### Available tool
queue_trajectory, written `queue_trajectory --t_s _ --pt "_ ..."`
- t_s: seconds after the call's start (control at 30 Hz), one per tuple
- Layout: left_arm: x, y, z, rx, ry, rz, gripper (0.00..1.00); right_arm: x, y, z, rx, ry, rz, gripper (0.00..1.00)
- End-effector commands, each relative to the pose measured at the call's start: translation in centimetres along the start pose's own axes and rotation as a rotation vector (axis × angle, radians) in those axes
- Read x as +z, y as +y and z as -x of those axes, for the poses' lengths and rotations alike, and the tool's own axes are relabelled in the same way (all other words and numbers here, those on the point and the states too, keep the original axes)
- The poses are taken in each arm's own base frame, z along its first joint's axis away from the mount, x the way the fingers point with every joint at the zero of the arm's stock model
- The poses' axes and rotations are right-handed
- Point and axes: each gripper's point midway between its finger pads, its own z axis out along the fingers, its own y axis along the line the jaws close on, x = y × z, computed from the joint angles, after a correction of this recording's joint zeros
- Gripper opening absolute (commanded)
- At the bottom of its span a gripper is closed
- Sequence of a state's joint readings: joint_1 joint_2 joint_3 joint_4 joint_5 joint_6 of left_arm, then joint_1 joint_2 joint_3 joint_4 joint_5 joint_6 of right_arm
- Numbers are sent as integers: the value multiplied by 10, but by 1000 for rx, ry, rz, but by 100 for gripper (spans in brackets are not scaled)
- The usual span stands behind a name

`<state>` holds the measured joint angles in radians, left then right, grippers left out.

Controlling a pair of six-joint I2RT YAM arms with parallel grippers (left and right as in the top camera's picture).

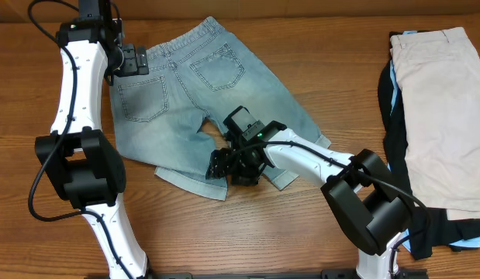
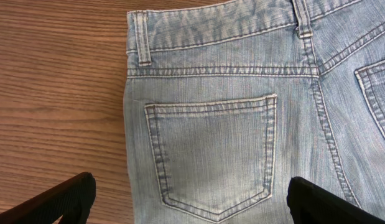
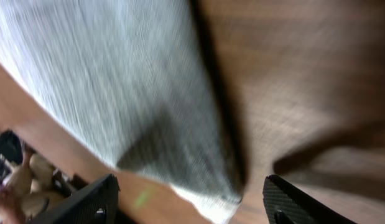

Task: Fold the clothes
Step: 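Grasp the shorts leg with right gripper and pull it rightward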

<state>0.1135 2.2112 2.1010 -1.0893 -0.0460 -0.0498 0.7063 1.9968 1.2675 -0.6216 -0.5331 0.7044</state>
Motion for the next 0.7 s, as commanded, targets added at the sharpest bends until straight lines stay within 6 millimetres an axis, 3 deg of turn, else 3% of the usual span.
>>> queue_trajectory --t_s 0.0,0.07,0.13,0.27,0.33,0.5,0.6,0.67 --pt "-7 4 4 -16 -18 6 100 2 -11 11 37 -49 -41 77" --pt "-7 4 4 -16 -18 6 100 2 -10 11 35 -50 -40 68" --pt "-7 4 5 -16 -20 6 100 3 -7 9 24 -45 -34 45" --pt "-7 4 6 -17 -26 6 100 10 15 -6 -73 6 38 23" --pt "-7 4 5 -17 -22 7 100 11 16 -9 -79 14 35 4" --pt "-7 4 5 -16 -21 7 100 -7 0 -9 -25 54 30 4" --pt "-7 4 4 -16 -18 7 100 -36 -21 -10 -22 59 -12 4" --pt "-7 4 3 -16 -14 7 100 -69 -49 -10 -13 44 -90 4"
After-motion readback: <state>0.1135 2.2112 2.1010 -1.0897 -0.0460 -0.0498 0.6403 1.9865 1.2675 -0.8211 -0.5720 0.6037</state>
